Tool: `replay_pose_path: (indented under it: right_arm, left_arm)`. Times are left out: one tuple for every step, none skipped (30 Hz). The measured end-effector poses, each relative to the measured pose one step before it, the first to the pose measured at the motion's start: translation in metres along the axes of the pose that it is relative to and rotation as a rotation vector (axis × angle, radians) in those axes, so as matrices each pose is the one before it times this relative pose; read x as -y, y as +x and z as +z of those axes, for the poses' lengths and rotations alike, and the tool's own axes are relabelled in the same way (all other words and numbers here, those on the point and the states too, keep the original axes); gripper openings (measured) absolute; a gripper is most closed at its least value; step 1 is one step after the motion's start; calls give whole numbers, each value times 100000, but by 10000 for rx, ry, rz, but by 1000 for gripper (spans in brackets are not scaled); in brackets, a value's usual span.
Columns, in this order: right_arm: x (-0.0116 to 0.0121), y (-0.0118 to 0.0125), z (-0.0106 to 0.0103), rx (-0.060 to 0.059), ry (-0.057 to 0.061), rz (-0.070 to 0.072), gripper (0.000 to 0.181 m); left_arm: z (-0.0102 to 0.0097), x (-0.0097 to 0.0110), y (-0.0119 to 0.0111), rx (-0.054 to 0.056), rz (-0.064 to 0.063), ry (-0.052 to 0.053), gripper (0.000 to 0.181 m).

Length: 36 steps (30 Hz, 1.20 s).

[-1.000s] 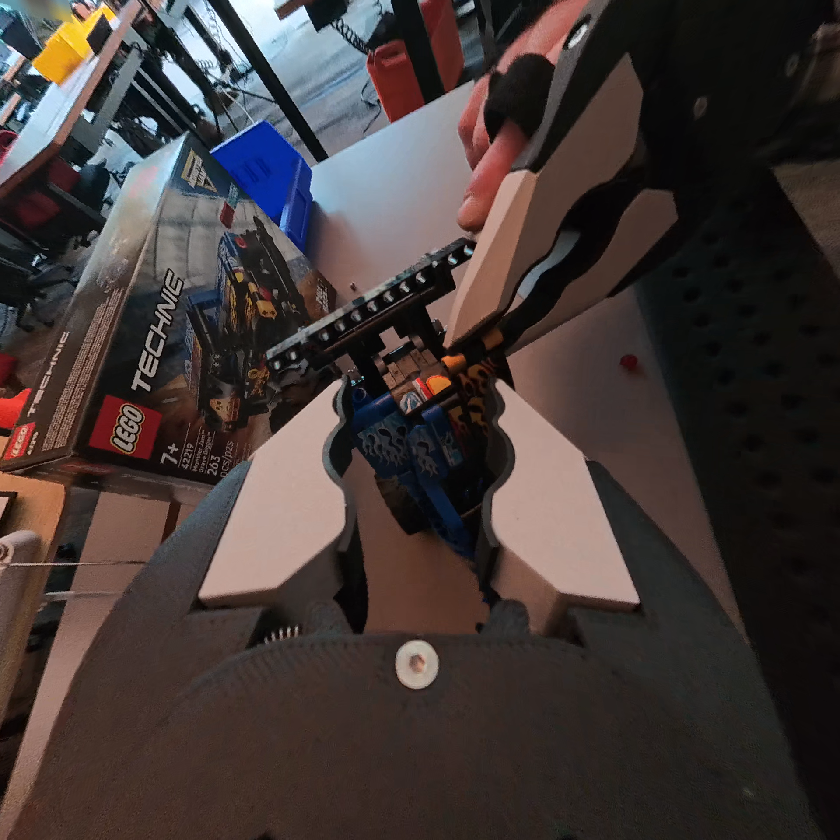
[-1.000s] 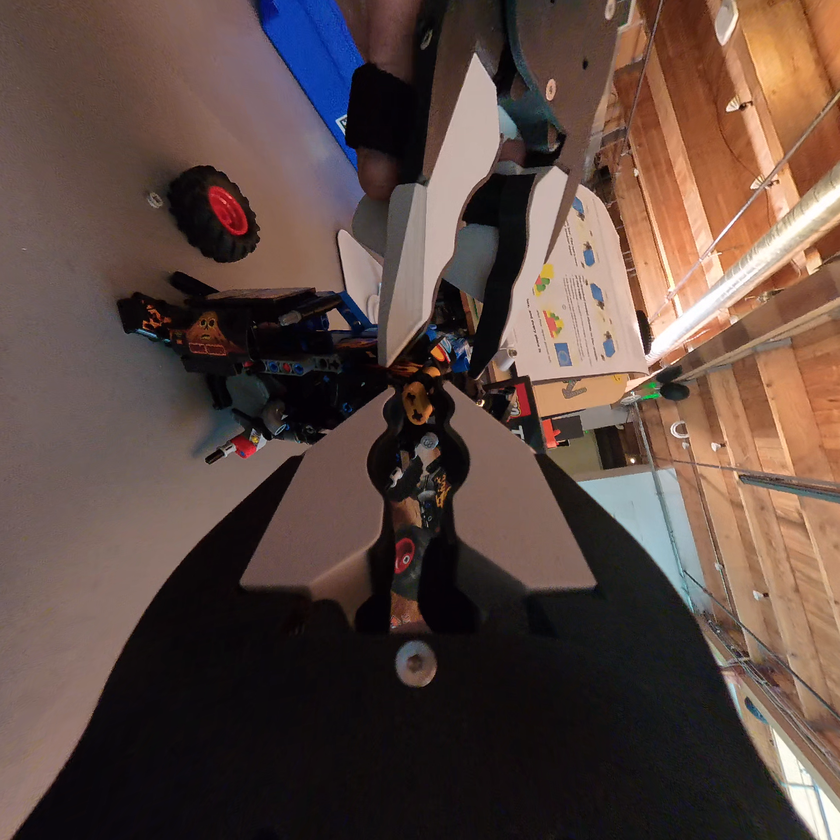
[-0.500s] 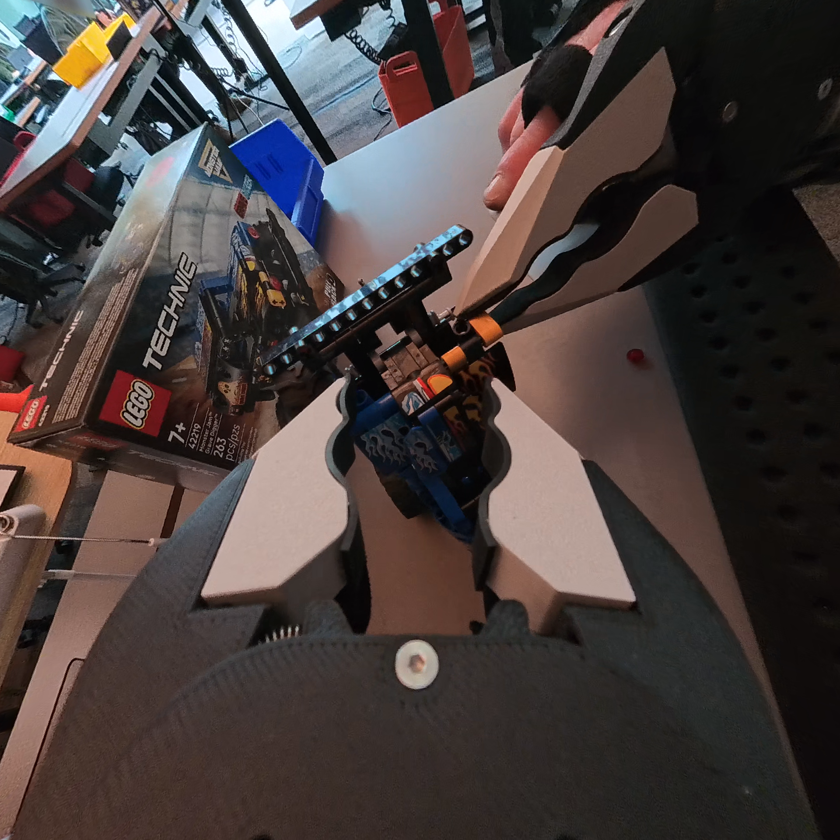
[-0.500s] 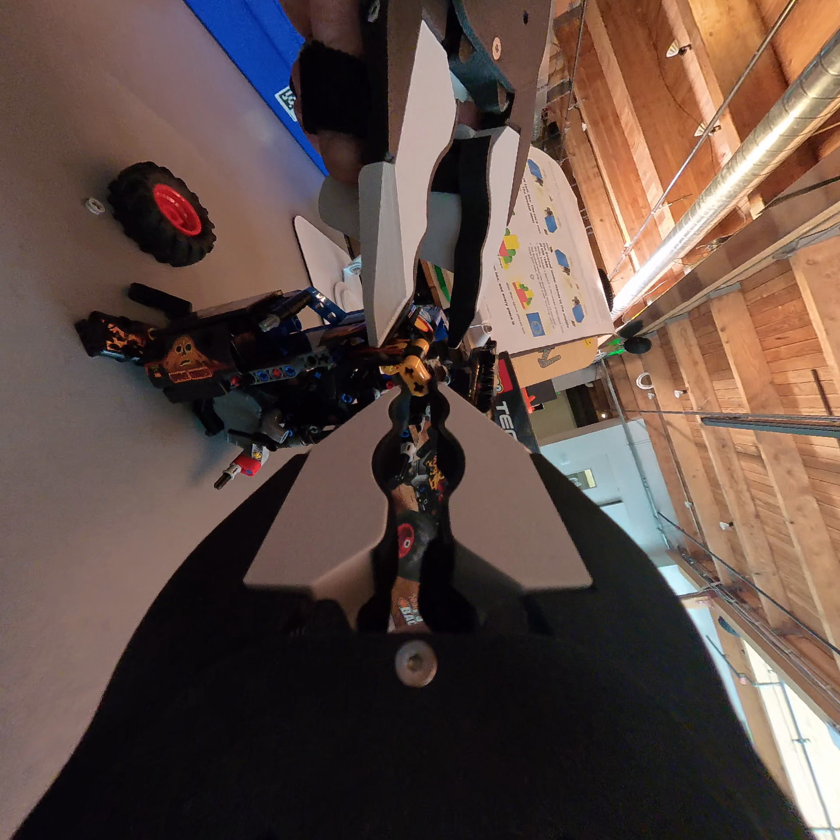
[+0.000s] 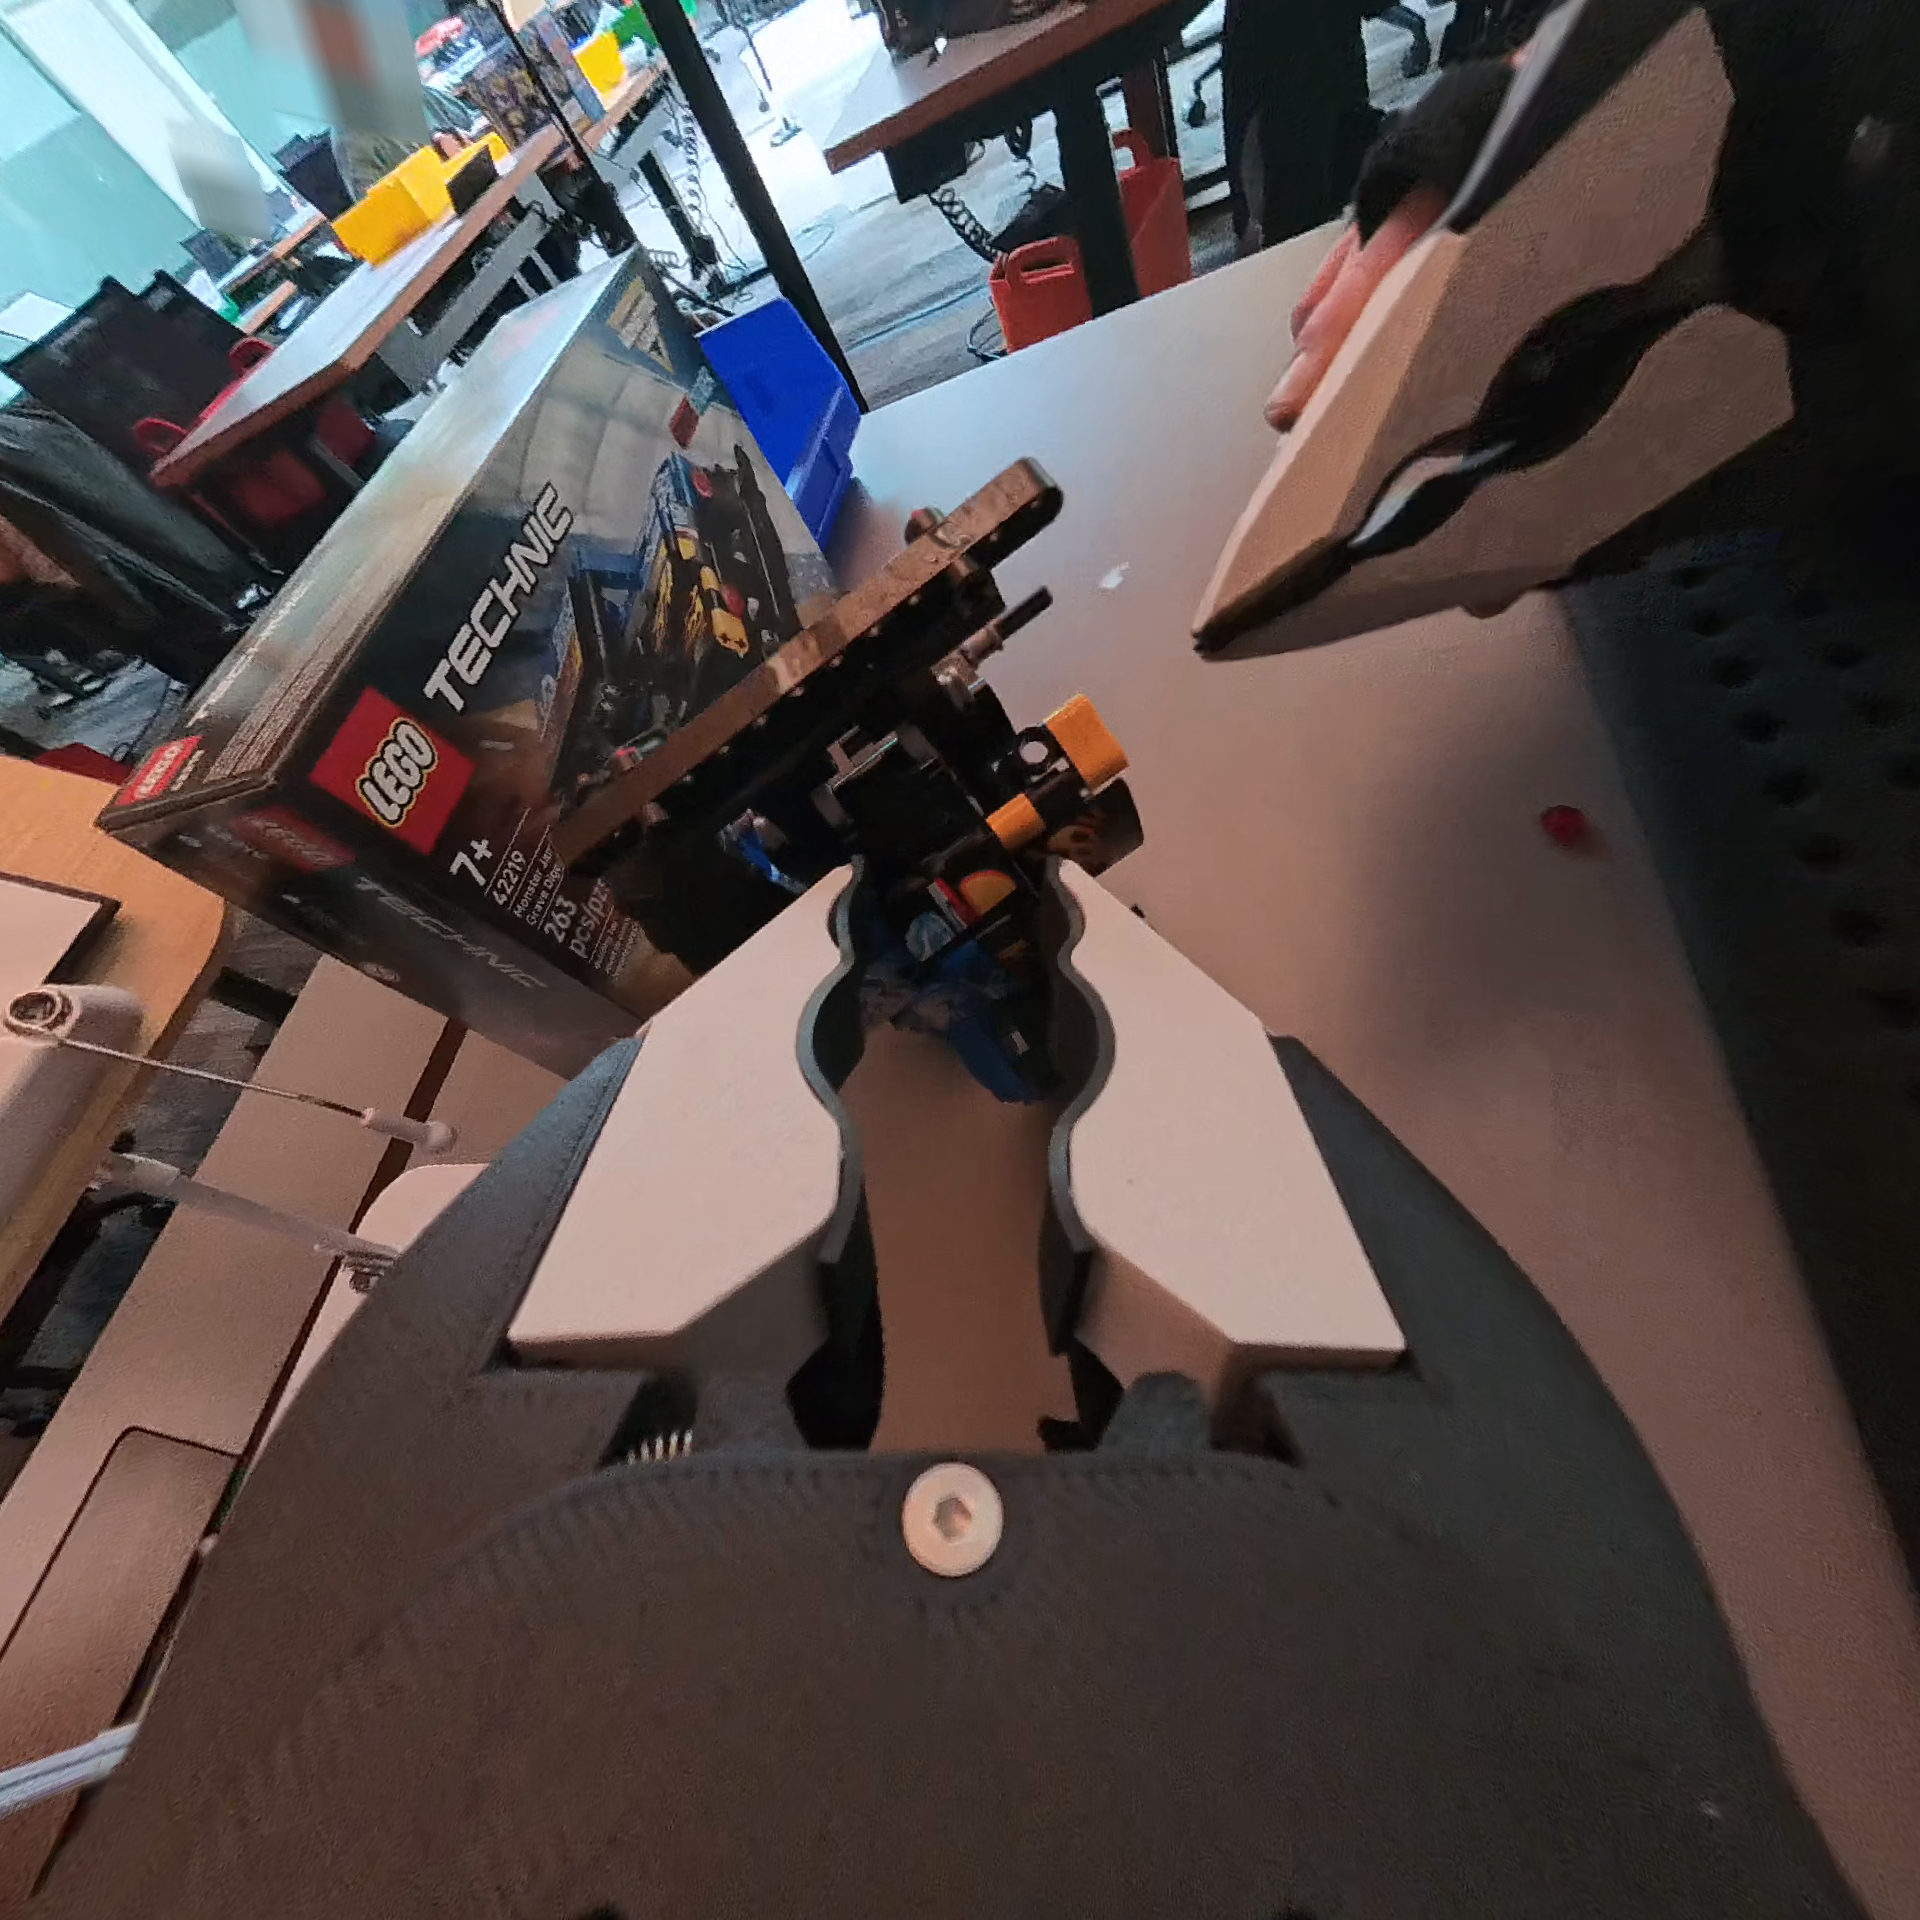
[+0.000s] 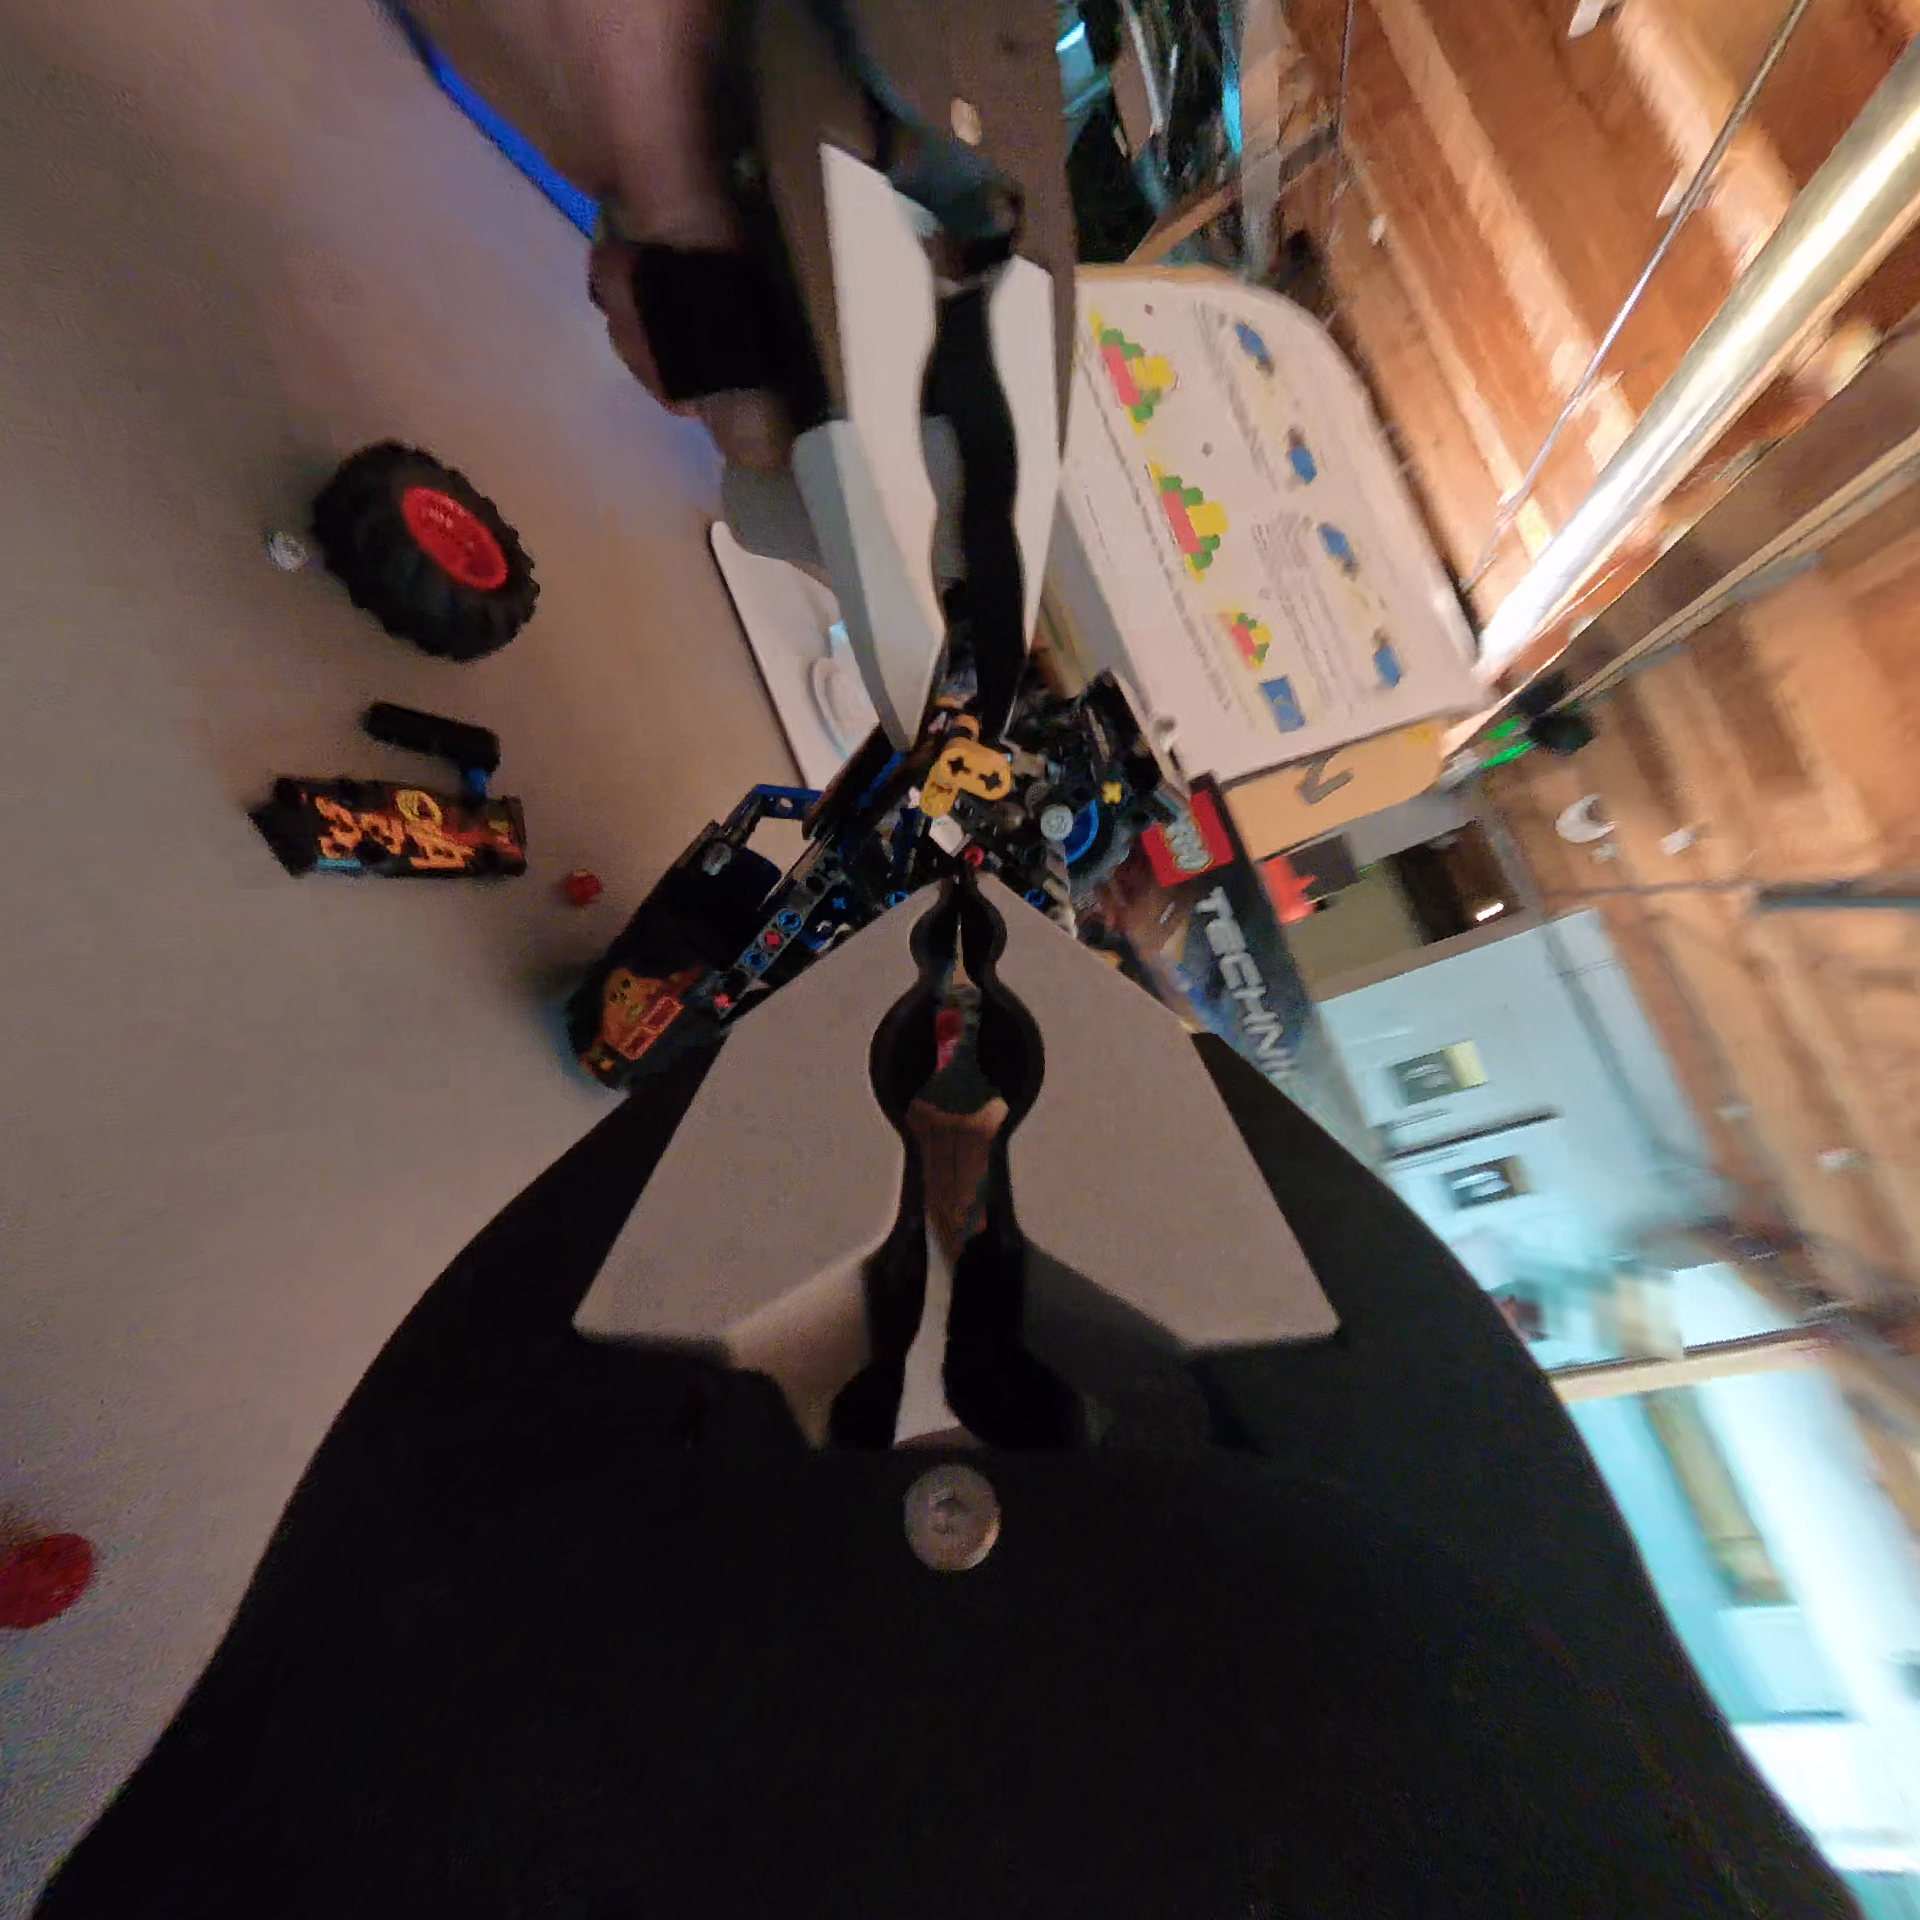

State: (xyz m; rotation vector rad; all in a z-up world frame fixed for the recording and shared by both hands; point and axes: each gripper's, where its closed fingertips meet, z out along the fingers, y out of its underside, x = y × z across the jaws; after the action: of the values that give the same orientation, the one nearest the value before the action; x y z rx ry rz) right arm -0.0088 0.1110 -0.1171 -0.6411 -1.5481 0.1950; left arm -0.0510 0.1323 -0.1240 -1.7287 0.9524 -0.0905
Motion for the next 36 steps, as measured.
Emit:
replay_pose_path:
  right_arm:
    - [-493,123,116,389,-149,739,0]
    - [-198,-60,59,437,-10,821,0]
    - [251,1,-54,364,228,1050,3]
    - [304,37,-56,291,253,1124,11]
    - [244,-77,-4,321,244,1058,17]
    - [56,-92,69,337,174,1077,20]
    - [-199,64,111,233,70,1064,21]
    - [-275,245,51,77,52,902,18]
    - [20,192,-62,106,253,818,12]
    - [126,40,-94,213,281,813,10]
    - [40,32,-14,177,175,708,9]
    - [38,6,19,184,141,575,8]
    - [59,40,27,180,118,559,10]
    - [160,282,-31,64,167,520,9]
    - [42,254,-41,61,66,487,14]
    - [-38,-97,-78,204,34,417,12]
    - [31,-291,-37,252,128,351,12]
    - [46,-417,119,312,122,376,13]
    - [90,-337,109,225,88,390,17]
    - [46,-11,115,140,40,282,16]
    - [32,145,38,31,50,200,11]
    - [10,29,-5,96,65,180,9]
    - [-68,-60,-10,137,43,204,8]
    - [-79,-80,35,113,21,174,8]
    - [-71,-118,47,83,3,77,8]
    - [-92,-106,36,17,-44,-70,7]
    - [-124,-142,28,18,-106,-148,7]
    - [-133,-190,-66,112,-134,-47,7]
    - [-153,-205,-69,155,-141,12,7]
    - [-126,-194,-76,113,-139,-6,6]
    - [-185,-203,-88,42,-200,-119,6]
    - [-240,-314,-114,65,-271,-183,7]
    - [-235,-312,-122,50,-227,-177,6]
    - [-240,-249,-62,6,-168,-128,7]
    - [-228,-272,41,-1,-117,-92,7]
    - [-75,-134,59,-118,-9,-86,7]
  left_arm:
    - [2,-24,-126,25,-59,-10,30]
    - [-15,31,29,34,72,-76,30]
    - [75,102,164,51,59,-72,30]
    - [160,179,235,66,22,-37,30]
    - [211,206,247,126,38,-53,30]
    - [211,190,177,196,118,-117,30]
    - [119,118,83,171,115,-162,30]
    - [15,61,75,87,36,-129,30]
    - [-8,-6,-6,66,-86,-115,30]
    - [7,31,40,66,-21,-50,30]
    - [-28,105,165,19,49,17,30]
    - [-4,-31,52,77,61,-80,31]
    - [10,13,65,86,62,-62,32]
    - [-13,91,158,44,99,-25,33]
    - [-36,40,129,64,72,-56,34]
    - [-30,3,29,108,-14,-62,34]
    - [-32,34,95,74,2,-37,34]
    - [-41,139,200,47,97,23,33]
    - [23,-35,-8,173,118,-103,34]
    - [4,-145,-133,212,152,-140,34]
    - [-70,46,56,51,-2,-21,34]
    - [-104,30,89,44,82,2,33]
    - [-65,-10,71,77,99,3,33]
    - [-80,-20,53,51,41,32,33]
    - [-109,-15,46,-12,-20,34,33]
    - [-124,-50,24,40,151,-3,34]
    - [-111,-30,68,70,305,-27,33]
    - [-134,25,130,-4,196,-25,34]
    - [-145,24,149,-87,135,-45,35]
    - [-134,63,139,-119,96,-28,36]
    - [-96,40,143,-129,63,-59,38]
    - [-139,39,226,-184,26,-94,40]
    - [-170,123,268,-151,62,-76,39]
    - [-123,50,216,-28,153,-113,39]
    - [-87,13,134,61,166,-73,37]
    - [-43,-34,72,98,56,-15,32]
